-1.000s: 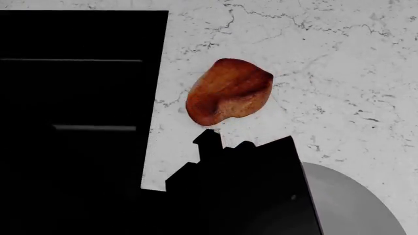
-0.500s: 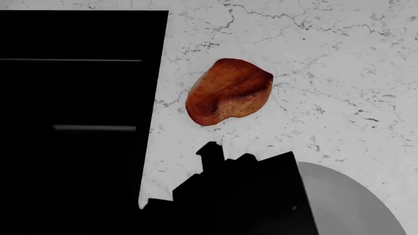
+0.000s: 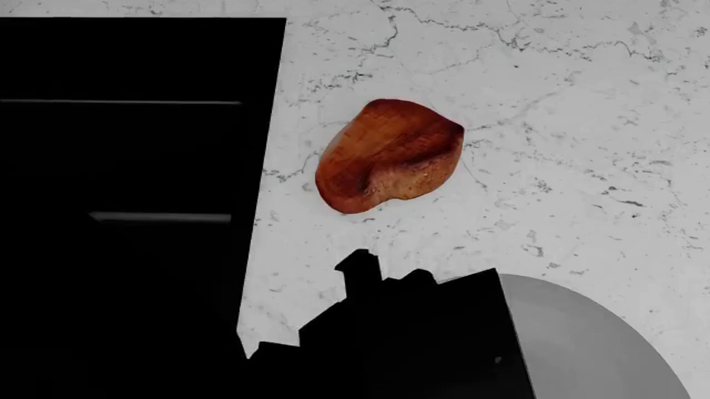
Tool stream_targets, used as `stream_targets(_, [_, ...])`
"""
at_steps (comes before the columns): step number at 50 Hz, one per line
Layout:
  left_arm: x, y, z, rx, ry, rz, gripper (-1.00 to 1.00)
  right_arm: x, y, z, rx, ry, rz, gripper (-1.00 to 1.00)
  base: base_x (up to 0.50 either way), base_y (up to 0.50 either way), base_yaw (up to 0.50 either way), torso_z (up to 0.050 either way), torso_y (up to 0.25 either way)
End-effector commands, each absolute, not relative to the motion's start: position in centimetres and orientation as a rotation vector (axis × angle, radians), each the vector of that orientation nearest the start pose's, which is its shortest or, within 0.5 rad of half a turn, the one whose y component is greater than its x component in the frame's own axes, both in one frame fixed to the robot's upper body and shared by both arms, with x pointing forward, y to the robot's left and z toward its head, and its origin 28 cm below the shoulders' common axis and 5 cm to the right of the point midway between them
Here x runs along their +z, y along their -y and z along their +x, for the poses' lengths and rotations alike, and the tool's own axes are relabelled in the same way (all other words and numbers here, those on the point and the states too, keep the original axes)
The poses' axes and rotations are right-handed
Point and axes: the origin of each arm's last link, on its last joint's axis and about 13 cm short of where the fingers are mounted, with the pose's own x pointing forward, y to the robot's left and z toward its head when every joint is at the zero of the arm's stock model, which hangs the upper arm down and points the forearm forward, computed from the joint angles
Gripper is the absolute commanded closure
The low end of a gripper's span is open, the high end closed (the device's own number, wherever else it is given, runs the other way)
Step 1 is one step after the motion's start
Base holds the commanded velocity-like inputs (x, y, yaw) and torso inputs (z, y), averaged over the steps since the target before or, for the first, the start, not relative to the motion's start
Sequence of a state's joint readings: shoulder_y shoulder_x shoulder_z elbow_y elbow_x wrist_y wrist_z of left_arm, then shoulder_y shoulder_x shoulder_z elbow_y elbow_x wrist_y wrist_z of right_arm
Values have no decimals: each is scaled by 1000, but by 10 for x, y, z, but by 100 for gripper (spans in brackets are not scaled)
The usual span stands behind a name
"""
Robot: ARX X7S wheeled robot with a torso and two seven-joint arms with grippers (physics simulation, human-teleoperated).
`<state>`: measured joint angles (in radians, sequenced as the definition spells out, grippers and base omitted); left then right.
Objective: Pick the cheese from the sink and place it on the plate located on the counter
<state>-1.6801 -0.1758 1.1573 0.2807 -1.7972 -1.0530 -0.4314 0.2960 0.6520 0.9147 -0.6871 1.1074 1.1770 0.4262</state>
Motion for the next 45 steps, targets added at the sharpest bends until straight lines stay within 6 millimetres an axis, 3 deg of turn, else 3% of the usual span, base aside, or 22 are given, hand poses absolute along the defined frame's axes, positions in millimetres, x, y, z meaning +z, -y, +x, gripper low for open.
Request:
stream_targets(1, [301, -75, 212, -1244, -334, 636, 100, 234, 261, 157, -411, 171, 153, -100, 0, 0, 0, 0, 0])
stream_targets(45, [286, -71, 222, -1232, -375, 648, 100, 229, 262, 153, -416, 163, 163, -100, 0, 0, 0, 0, 0])
